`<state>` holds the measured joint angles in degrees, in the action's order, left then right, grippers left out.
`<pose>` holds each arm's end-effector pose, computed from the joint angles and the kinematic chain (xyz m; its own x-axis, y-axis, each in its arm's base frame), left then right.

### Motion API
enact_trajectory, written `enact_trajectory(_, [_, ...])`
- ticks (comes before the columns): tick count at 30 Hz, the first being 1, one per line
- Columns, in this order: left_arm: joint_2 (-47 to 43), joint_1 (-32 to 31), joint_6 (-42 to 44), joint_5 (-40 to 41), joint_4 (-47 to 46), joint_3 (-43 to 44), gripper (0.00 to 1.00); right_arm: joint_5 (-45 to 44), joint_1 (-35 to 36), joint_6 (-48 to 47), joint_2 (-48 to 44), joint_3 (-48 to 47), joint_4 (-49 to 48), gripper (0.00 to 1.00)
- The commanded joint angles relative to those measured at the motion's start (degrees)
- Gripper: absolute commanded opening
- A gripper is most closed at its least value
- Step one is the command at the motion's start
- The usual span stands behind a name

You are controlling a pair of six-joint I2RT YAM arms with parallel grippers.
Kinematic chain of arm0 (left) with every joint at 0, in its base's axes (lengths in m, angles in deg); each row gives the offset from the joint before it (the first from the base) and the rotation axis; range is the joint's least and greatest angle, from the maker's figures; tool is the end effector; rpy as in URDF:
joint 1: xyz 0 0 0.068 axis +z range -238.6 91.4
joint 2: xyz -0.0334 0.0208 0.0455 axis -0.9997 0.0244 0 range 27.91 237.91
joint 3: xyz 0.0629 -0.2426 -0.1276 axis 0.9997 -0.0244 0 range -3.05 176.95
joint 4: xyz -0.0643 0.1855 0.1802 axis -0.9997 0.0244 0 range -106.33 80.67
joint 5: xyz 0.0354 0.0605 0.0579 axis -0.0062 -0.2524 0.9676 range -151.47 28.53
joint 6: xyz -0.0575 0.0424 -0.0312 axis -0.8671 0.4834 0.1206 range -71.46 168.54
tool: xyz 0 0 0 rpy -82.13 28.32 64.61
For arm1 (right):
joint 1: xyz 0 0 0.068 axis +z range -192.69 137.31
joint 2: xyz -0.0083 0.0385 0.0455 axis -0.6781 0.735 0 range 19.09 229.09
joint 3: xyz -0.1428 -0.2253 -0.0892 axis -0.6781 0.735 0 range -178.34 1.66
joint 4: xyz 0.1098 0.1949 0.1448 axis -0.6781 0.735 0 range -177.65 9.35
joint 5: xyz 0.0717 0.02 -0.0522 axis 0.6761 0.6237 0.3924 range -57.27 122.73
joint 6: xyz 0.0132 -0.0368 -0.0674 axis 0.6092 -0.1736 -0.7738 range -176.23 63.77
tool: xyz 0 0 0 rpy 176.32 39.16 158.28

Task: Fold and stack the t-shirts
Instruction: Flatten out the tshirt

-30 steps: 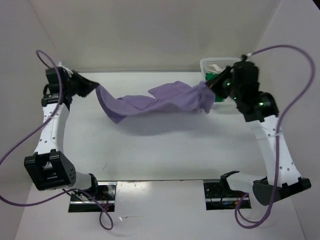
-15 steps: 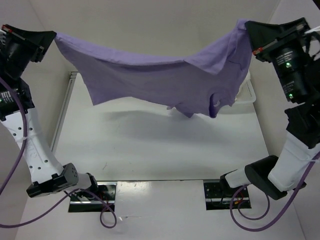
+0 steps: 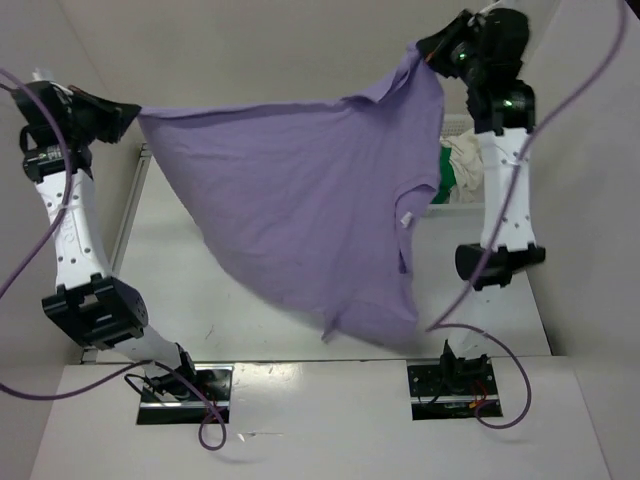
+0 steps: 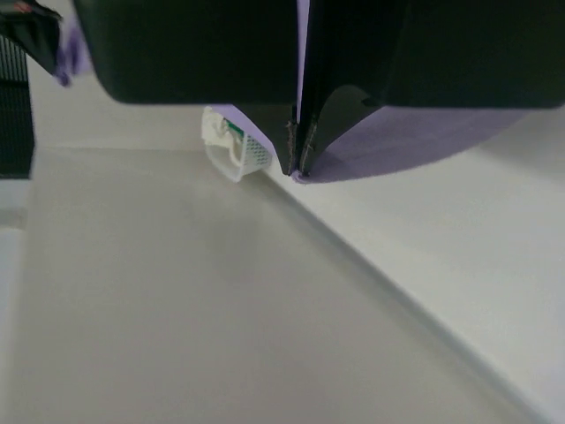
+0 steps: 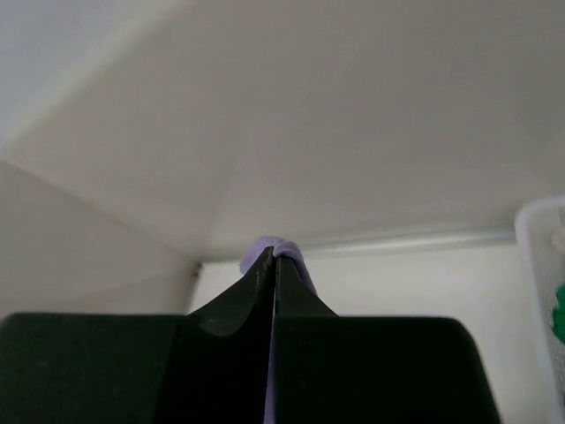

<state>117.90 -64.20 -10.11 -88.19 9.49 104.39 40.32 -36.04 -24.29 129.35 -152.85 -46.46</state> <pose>0.3520 0.1268 0.4990 -0.0998 -0.8829 -0.4588 -0.0945 0.4674 -0.8790 0.3881 0.0542 0.5945 -0.0851 0.5181 -0.8511 -0.2367 0.8192 0.5224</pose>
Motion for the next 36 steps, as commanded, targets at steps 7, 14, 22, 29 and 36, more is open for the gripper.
enact_trajectory(7, [9.5,-2.4,-0.6,2.8,-5.8,1.4,0.00,9.0,-2.2,3.4,11.1,-8.7,-1.2,0.00])
enact_trajectory(14, [9.5,-0.6,-2.8,0.8,-5.2,16.3,0.00,9.5,-4.6,7.5,2.8,-9.8,-8.1,0.00])
enact_trajectory(22, [8.2,0.0,1.1,3.0,-3.5,14.9,0.00,10.4,-5.2,3.6,-4.0,5.2,-2.9,0.00])
enact_trajectory(29, [-4.6,0.6,8.5,6.9,-4.0,-12.0,0.00,6.0,-4.5,-1.8,-27.5,59.3,-9.9,0.00])
enact_trajectory(36, [-14.1,0.6,9.5,10.2,-4.9,-50.1,0.00,6.3,-3.3,-0.6,-39.7,99.5,-11.8,0.00])
